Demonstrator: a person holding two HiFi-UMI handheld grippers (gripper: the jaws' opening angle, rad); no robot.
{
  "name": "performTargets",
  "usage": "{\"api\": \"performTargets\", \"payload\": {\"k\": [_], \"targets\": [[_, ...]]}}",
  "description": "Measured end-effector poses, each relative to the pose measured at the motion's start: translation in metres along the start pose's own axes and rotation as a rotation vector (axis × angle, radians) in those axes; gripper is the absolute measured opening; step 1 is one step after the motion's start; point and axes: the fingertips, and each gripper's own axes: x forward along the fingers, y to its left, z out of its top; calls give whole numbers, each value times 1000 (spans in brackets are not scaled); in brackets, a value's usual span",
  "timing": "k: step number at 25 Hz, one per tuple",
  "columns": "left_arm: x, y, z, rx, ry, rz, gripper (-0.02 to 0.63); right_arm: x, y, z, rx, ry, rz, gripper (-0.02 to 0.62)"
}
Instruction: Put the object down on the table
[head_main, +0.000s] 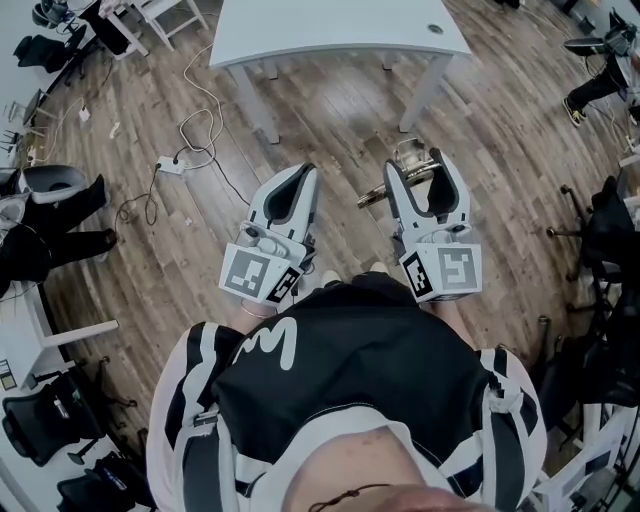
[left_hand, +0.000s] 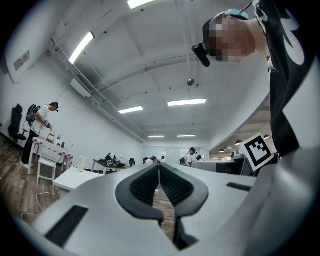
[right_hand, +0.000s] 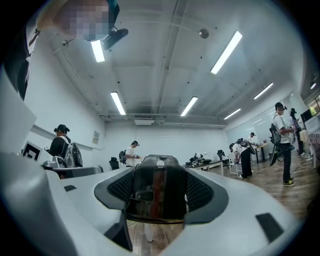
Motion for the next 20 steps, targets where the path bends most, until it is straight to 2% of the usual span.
{"api": "performTargets", "payload": {"k": [9,20], "targets": [[-13,7,-1,-21,1,-15,11,-12,3,-4,15,6,-62,303],[17,8,-14,-43,11,-57,11,-2,-13,-20,25,43,-77,302]]}}
